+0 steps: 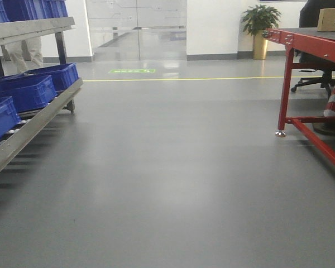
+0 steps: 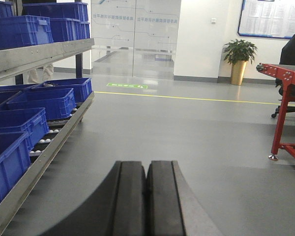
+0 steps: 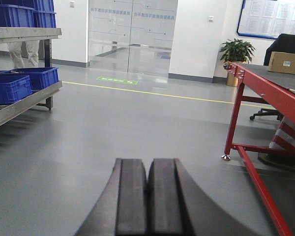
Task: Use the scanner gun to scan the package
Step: 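Drive the base forward along the aisle toward the red table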
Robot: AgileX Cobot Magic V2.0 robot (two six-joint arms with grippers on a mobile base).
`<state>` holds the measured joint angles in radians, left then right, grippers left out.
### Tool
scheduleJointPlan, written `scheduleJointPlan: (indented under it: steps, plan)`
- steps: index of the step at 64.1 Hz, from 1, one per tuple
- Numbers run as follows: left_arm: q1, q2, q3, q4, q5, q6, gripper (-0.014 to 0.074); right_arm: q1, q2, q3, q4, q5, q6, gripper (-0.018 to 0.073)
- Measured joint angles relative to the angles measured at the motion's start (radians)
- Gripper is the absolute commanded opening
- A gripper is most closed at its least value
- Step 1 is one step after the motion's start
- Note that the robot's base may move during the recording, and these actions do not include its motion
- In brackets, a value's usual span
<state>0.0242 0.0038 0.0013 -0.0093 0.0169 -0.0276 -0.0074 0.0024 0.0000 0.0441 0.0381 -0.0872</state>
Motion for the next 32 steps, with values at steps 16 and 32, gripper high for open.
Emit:
scheduleJointPlan:
  steps: [16,32]
  plan:
    - [0.000,0.000,0.000,0.000,0.000,0.000,-0.0111,0.000,0.000,0.000,0.000,0.000,0.000,-0.0169]
    - [0.000,0.000,0.000,0.000,0.000,0.000,-0.0111,0.000,0.000,0.000,0.000,0.000,0.000,-0.0169]
